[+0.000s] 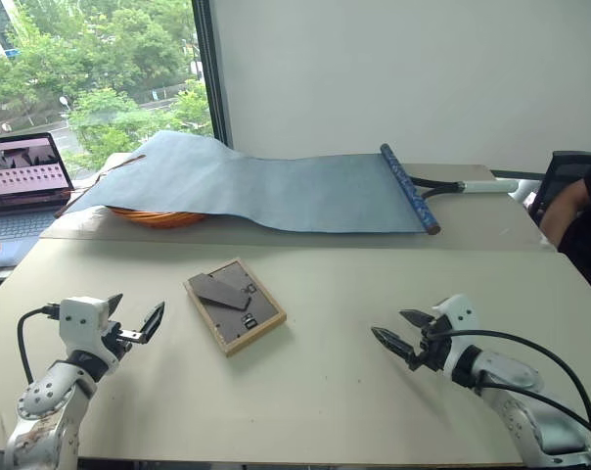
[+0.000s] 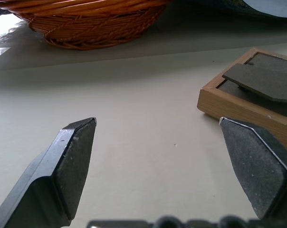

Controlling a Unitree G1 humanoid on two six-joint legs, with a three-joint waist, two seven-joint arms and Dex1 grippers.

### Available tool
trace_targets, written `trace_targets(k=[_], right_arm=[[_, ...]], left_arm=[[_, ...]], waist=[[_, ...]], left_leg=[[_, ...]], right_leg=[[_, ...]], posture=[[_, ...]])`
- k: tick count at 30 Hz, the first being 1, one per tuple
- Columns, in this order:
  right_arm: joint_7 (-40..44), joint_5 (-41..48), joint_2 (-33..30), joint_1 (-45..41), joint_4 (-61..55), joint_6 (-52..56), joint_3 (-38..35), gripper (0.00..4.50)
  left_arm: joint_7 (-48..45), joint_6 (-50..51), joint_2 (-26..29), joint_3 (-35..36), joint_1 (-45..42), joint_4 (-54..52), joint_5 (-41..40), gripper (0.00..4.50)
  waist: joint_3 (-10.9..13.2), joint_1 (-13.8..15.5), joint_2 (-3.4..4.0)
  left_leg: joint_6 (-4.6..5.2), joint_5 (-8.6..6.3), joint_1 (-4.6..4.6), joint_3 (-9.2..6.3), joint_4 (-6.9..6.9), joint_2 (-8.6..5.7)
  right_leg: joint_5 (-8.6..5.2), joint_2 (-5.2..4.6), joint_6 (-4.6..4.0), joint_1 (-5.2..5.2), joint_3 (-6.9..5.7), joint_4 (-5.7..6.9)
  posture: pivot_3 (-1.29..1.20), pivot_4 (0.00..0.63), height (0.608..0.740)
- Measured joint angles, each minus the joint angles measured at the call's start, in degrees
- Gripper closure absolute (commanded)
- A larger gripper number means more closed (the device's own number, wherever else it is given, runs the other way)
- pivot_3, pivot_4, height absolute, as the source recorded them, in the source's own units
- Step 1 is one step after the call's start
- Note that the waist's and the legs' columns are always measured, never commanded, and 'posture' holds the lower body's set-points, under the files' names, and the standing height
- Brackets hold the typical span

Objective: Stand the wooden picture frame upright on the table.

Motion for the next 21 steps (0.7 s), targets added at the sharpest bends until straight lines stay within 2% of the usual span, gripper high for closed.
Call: trace_targets(k=[2,3,6,8,10,12,15,17,21], right_arm=[[0.20,0.00,-0.06,-0.29,0.08,0.11,0.10,0.06],[2.31,0.05,-0.99,-3.70,0.96,1.18,1.52,0.06],[8.83,-0.01,-5.02,-17.05,2.70,2.01,4.59,0.78],[12.14,-0.90,-5.00,-23.43,4.36,0.68,6.29,1.50],[13.68,-2.62,-3.05,-26.38,8.53,-0.50,9.33,2.19],[14.56,-6.43,0.81,-30.72,16.80,-2.94,14.15,2.89],[15.30,-11.64,5.55,-36.00,26.25,-6.89,19.16,3.95],[15.89,-14.55,8.59,-38.69,32.04,-10.39,21.40,4.42],[16.76,-18.32,13.54,-41.21,41.61,-16.00,24.44,4.42]], left_arm=[[-0.45,0.40,0.21,0.17,0.00,-0.01,-0.60,0.00],[-3.67,3.49,2.65,0.83,0.27,0.51,-4.03,0.00],[-10.94,9.46,10.99,3.68,-1.63,1.49,-10.71,0.75],[-13.39,10.75,13.93,5.92,-2.02,0.53,-12.68,1.51],[-13.65,12.45,14.43,6.03,-1.29,0.20,-13.17,2.21],[-12.55,14.62,14.55,4.17,-0.43,-0.23,-11.94,2.96],[-10.96,16.54,14.80,-0.19,-0.01,-1.65,-8.96,4.08],[-9.57,17.40,14.54,-2.87,-0.45,-2.73,-7.38,4.50],[-7.31,17.84,12.80,-7.03,-1.75,-3.16,-4.62,4.50]], waist=[[0.00,-0.01,0.00],[0.06,-0.39,-0.02],[0.18,-1.76,0.03],[0.00,-1.81,-0.07],[-0.10,-1.55,-0.18],[-0.09,-1.57,-0.18],[-0.07,-1.55,-0.16],[-0.07,-1.54,-0.16],[-0.07,-1.11,-0.16]], left_leg=[[0.00,0.00,0.00,0.00,0.00,0.00],[0.00,0.00,-0.06,0.00,0.08,0.00],[0.09,0.08,-0.03,-0.04,0.04,0.00],[0.04,-0.04,0.26,-0.04,-0.07,0.00],[0.00,-0.18,0.18,-0.04,-0.09,0.00],[0.00,-0.20,-0.04,-0.04,-0.10,0.00],[0.00,-0.19,-0.11,-0.05,-0.13,0.00],[0.00,-0.19,-0.11,-0.05,-0.11,0.00],[0.00,-0.19,-0.12,-0.06,-0.07,0.00]], right_leg=[[0.00,0.00,0.00,0.00,0.00,0.00],[0.01,0.00,0.00,-0.14,0.00,0.12],[0.13,0.03,-0.03,-0.18,0.00,0.15],[-0.09,0.02,-0.02,0.09,-0.01,0.01],[-0.20,0.01,-0.04,0.12,-0.03,-0.01],[0.01,0.01,-0.40,-0.08,-0.04,0.00],[0.03,0.01,-0.44,-0.15,-0.08,0.05],[0.04,0.01,-0.45,-0.13,-0.11,0.06],[0.05,0.01,-0.44,-0.12,-0.13,0.06]], posture=[[0.00,0.150,0.673],[0.00,0.150,0.673],[0.00,0.150,0.673],[0.00,0.150,0.673],[0.00,0.150,0.673],[0.00,0.150,0.673],[0.00,0.150,0.673],[0.00,0.150,0.673],[0.00,0.150,0.673]])
